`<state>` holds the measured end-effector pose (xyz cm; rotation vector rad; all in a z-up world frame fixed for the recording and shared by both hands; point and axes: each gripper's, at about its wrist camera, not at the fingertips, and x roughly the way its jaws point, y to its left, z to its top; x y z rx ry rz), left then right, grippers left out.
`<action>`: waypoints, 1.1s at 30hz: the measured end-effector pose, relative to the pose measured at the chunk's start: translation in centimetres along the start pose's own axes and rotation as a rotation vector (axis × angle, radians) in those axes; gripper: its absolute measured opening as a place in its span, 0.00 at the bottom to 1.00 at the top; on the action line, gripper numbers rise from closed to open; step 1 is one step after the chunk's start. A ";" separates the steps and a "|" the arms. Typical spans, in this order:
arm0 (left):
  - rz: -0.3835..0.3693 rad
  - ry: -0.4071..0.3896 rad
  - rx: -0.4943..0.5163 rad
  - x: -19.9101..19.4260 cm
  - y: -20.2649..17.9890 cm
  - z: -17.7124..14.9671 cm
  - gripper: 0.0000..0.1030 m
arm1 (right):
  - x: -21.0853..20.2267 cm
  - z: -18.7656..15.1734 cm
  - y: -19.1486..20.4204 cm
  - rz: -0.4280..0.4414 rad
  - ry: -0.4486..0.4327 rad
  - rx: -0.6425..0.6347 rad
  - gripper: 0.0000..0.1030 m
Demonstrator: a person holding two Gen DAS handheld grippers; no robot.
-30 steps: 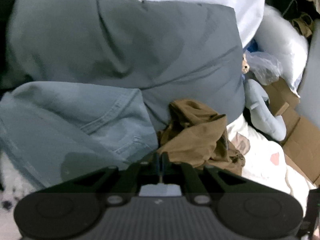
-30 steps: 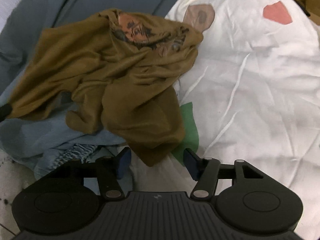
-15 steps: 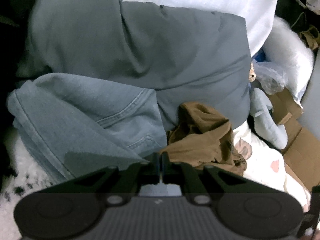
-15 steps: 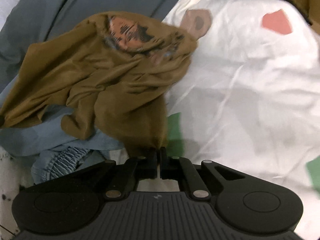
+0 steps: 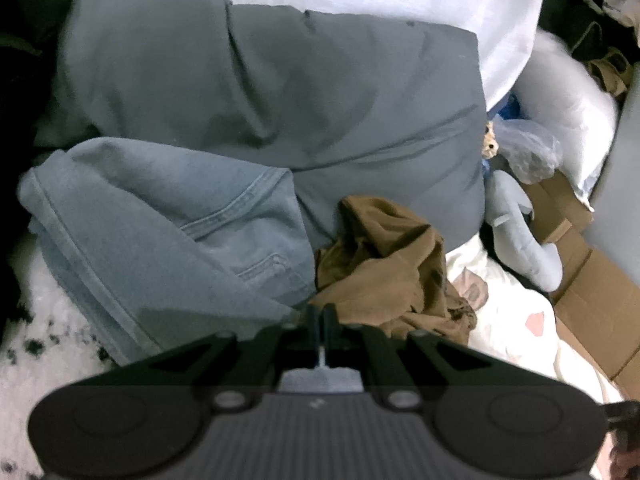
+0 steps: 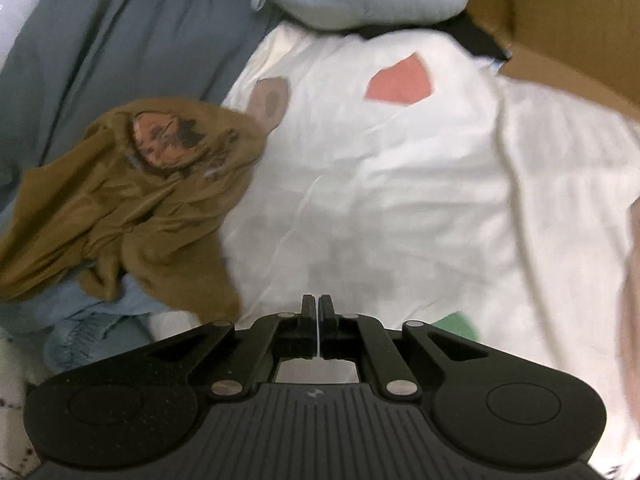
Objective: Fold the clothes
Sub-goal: 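Pinch the brown T-shirt with the left gripper while the right gripper pinches another edge, then lift the brown T-shirt with both grippers and shake it open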
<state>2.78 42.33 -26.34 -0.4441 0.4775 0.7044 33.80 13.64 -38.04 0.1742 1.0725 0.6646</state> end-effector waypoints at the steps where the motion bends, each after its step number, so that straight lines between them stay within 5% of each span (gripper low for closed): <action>1: 0.001 0.000 0.001 0.0 0.0 0.1 0.02 | 0.3 -0.2 0.3 0.014 0.000 0.003 0.12; 2: 0.002 -0.001 0.003 0.1 0.1 0.2 0.02 | 0.6 -0.4 0.7 0.027 0.000 0.005 0.21; 3: 0.002 -0.001 0.006 0.1 0.1 0.2 0.02 | 0.8 -0.6 1.1 0.037 -0.002 0.004 0.47; 4: 0.003 0.000 0.009 0.2 0.1 0.2 0.02 | 1.1 -0.8 1.6 0.044 -0.004 0.000 0.61; 12: 0.016 0.024 0.009 1.3 0.7 0.3 0.02 | 5.7 -1.7 5.0 0.067 0.023 -0.051 0.64; 14: 0.015 0.025 0.014 1.3 0.8 0.4 0.02 | 6.8 -1.9 5.8 0.080 0.034 -0.064 0.56; 16: 0.015 0.026 0.019 1.4 0.9 0.4 0.02 | 7.5 -1.9 6.5 0.104 0.064 -0.079 0.02; 33: -0.030 0.011 0.015 0.1 -0.7 0.2 0.02 | 1.5 0.3 1.2 -0.013 0.015 -0.064 0.00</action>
